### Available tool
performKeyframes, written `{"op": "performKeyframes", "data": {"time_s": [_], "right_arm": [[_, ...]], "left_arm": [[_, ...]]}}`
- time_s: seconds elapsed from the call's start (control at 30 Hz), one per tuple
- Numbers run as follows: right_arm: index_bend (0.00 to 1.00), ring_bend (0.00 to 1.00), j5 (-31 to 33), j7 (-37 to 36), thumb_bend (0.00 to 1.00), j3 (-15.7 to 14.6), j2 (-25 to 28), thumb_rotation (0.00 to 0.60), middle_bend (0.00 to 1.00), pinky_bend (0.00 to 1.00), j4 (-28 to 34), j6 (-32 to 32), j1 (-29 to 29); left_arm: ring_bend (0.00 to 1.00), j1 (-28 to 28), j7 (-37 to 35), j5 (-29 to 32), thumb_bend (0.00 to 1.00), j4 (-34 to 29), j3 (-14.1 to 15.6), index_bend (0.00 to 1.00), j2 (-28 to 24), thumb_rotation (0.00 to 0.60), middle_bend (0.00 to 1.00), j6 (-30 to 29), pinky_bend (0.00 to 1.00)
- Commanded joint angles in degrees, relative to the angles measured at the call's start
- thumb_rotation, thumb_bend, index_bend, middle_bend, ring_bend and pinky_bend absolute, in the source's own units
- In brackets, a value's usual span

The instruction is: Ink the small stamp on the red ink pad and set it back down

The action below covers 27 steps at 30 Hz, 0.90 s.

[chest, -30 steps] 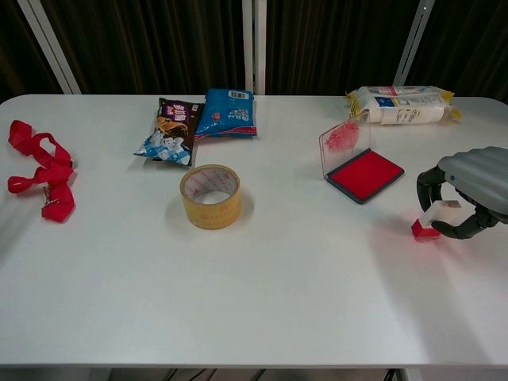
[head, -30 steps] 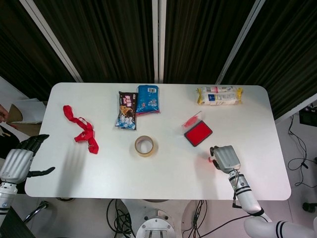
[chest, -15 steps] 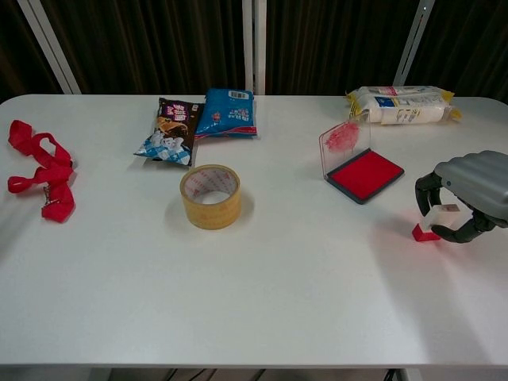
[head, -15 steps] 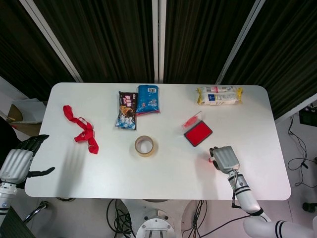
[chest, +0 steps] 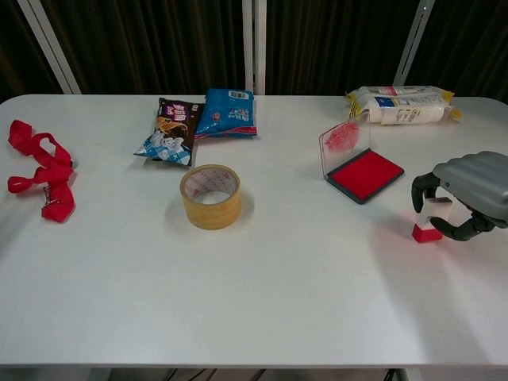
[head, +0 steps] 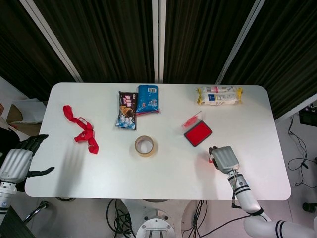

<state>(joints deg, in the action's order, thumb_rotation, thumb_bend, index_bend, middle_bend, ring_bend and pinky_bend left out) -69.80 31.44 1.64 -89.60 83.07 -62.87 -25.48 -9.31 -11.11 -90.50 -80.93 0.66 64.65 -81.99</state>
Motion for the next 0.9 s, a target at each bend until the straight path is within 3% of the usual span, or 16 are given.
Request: {"op": "performKeyframes", "data": {"time_s": [0.03,0.7,0.9], "right_arm": [[0.43,0.87,-0.2,0.0,0.38,0.0,0.2,0.600,0.43,0.98,0.2,-0.1,0.0],[0.35,0.87,-3.4,0.5,0.36,-2.0,5.7,0.600,0.35,0.98,7.8,-3.0,2.0],[0.29,0.87,-10.1,-3.5,0.35,-2.8,11.3,0.600,0.31,0.98,14.2,-11.6,5.7]], "left_arm": [[0.14,0.0,0.0,-0.1,0.06,-0.1,0.0,0.11,0.0,0.461,0.13,-0.1,0.25],[0.14,0.0,0.2,-0.4,0.06,-0.6,0.1,0.12,-0.3,0.462,0.13,-0.4,0.25],[0.14,0.1,0.7,-0.5,0.06,-1.2,0.0,0.11,-0.4,0.462,0.13,-0.8,0.25]]}}
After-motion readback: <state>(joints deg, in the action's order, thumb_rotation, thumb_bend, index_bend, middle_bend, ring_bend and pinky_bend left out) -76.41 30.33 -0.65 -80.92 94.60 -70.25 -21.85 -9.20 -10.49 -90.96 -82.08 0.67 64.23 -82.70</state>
